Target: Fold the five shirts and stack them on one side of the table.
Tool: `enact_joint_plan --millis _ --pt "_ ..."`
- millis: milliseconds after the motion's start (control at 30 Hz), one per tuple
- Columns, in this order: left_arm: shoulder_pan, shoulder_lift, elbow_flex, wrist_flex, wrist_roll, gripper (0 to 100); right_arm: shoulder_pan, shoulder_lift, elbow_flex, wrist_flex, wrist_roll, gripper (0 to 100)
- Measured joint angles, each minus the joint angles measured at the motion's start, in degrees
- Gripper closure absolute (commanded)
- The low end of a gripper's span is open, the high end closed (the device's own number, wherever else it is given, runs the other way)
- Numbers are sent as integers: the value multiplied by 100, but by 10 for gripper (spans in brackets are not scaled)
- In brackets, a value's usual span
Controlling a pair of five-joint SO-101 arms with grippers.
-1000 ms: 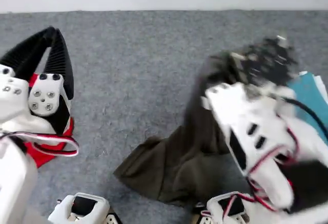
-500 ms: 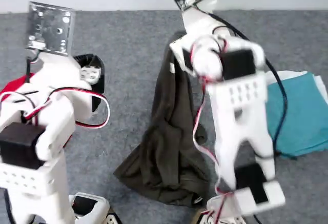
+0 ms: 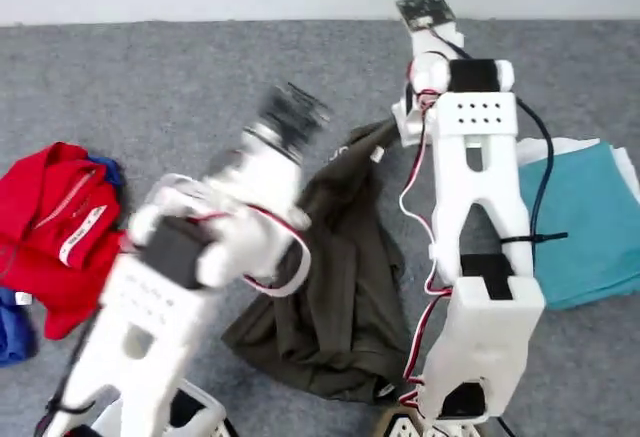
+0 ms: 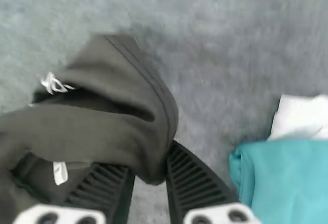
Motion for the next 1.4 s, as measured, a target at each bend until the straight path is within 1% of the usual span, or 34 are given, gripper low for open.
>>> enact_joint_plan --millis 133,200,267,300,433,600,700,900,1000,1167,1300,1400 --pt "642 422 923 -334 -237 919 -26 273 0 141 -18 988" --pt "879 932 1064 -422 -229 901 -26 352 0 176 -18 988" --pt "985 1565 1011 -466 -237 907 -9 448 0 176 -18 988" --pt "1020 1925 870 -466 -237 912 9 510 0 176 -18 988" --pt "1081 3051 -229 79 -308 935 53 615 9 176 -18 988" --pt "1451 3780 -1134 589 -264 934 97 747 9 176 -18 988" --pt "1662 3982 -1354 703 -246 934 123 879 9 176 -18 988" --pt "1679 4466 -1433 721 -246 932 132 941 9 176 -18 988" --pt "1767 4774 -1565 738 -246 888 132 958 9 176 -18 988" --pt "1934 5187 -2145 1213 -246 871 141 967 18 176 -18 988" --pt "1960 5363 -2365 1442 -299 874 273 967 18 176 -18 988" --pt "1960 5371 -2391 1451 -308 874 580 967 18 176 -9 988"
